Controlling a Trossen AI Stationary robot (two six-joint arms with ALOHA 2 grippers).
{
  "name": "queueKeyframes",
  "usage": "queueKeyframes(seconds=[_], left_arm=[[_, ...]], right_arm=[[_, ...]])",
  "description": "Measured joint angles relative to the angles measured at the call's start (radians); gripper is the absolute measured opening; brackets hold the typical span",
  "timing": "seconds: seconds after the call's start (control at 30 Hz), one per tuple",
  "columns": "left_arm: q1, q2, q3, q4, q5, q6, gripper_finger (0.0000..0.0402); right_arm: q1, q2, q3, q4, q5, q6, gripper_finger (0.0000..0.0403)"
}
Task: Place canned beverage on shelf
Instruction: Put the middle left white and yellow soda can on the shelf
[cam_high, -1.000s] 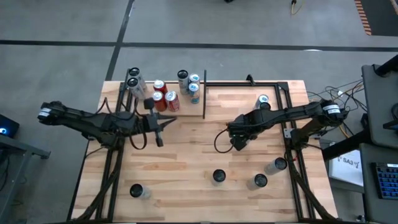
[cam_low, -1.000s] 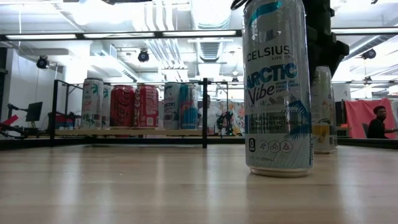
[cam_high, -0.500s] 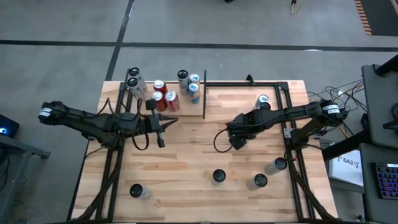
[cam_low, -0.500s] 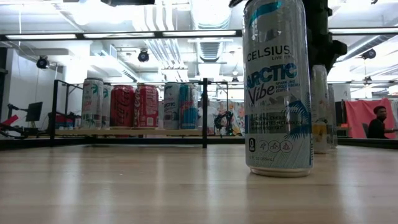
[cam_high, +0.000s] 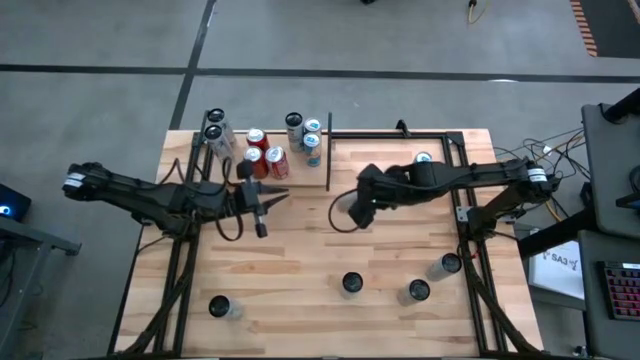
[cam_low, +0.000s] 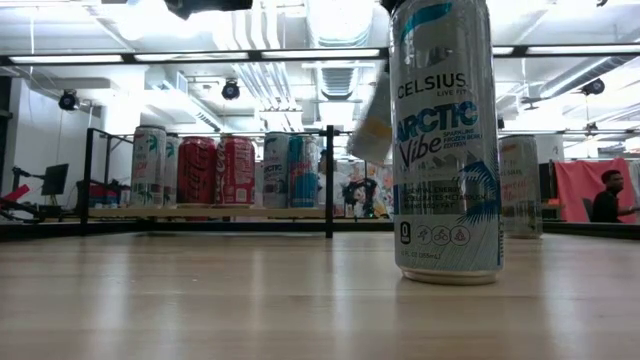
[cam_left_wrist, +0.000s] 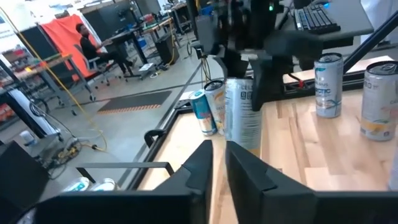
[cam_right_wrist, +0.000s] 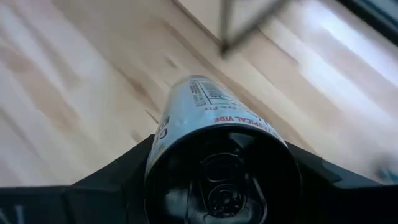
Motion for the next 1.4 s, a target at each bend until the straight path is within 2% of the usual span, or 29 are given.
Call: queueKeyframes(seconds=[0.17,0.37,0.6,0.77,1.13,1.4], left_arm=[[0.0,0.031,0.0,0.0,0.0,-0.032,0.01],[0.0,0.103,0.0,0.0,0.0,-0.077,0.0195],[0.003,0.202,0.0,0.005,-0.001,-0.091,0.026],[0.01,0.272,0.0,0.02,-0.026,-0.118,0.0278],[0.015,0.367,0.0,0.061,-0.304,-0.124,0.0281],[0.017,0.388,0.0,0.086,-0.322,-0.117,0.028]], right_arm=[[-0.001,0.005,-0.004,0.206,-0.002,-0.13,0.0243],[-0.012,0.043,-0.005,0.36,-0.002,-0.242,0.0243],[-0.028,0.099,0.004,0.435,-0.002,-0.299,0.0243],[-0.031,0.134,0.043,0.451,-0.002,-0.345,0.0243],[-0.034,0.195,0.116,0.462,0.005,-0.363,0.0243],[-0.035,0.197,0.118,0.478,0.001,-0.368,0.0243]])
